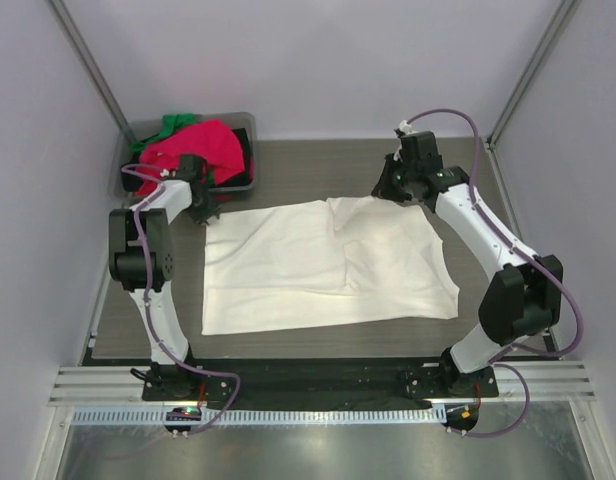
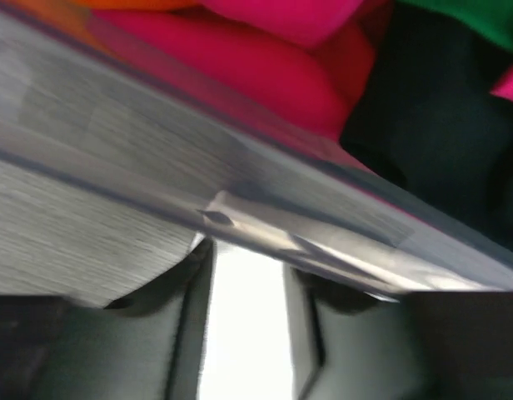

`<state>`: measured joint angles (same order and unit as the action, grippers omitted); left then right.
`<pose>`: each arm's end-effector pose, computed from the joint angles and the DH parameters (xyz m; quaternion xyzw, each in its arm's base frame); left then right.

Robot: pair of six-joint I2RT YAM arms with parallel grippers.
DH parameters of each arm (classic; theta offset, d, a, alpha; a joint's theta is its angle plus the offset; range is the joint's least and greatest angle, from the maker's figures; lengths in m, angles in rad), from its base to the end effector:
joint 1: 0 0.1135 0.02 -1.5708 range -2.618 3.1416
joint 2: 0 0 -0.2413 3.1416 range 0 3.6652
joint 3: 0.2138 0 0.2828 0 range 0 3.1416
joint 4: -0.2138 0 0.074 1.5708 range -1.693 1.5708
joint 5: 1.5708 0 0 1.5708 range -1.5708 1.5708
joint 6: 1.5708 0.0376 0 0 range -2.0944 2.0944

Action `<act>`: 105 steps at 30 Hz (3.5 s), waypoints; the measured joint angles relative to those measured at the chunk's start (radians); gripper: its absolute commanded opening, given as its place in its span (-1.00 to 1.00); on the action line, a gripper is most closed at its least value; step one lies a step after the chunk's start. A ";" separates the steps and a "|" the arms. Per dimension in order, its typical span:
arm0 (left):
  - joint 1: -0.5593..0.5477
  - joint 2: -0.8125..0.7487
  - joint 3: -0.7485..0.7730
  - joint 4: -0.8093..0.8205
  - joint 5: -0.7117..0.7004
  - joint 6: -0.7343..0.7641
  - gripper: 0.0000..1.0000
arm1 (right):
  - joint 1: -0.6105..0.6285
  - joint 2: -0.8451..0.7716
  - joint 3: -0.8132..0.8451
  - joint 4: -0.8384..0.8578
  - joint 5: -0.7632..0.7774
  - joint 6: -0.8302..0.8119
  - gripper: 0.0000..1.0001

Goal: Fold and stack the t-shirts
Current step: Fold the tshirt

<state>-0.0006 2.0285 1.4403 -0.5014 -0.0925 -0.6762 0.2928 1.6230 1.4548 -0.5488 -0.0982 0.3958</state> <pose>0.4414 0.0032 0.1278 -0.3319 0.9117 -0.0367 0.2394 0.3810 0.1187 0.2941 0.0265 0.9090 0.1816 0.3742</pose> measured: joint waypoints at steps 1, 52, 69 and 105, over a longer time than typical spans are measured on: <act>0.000 0.004 0.008 -0.014 -0.004 -0.005 -0.37 | 0.000 -0.024 -0.029 0.002 0.001 0.000 -0.97; 0.003 -0.161 -0.227 0.117 -0.044 -0.102 0.42 | -0.016 -0.690 -0.518 -0.194 0.183 -0.008 -0.98; -0.032 -0.127 -0.222 0.206 -0.058 -0.162 0.06 | -0.018 -0.719 -0.556 -0.225 0.163 -0.008 -0.97; -0.050 -0.344 0.045 -0.167 -0.231 -0.097 -0.99 | -0.159 0.049 0.268 -0.126 0.214 -0.065 -0.98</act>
<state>-0.0509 1.6848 1.4849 -0.6689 -0.3237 -0.7727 0.1337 1.6722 1.7226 -0.6743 0.1154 0.3305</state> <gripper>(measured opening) 0.009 0.039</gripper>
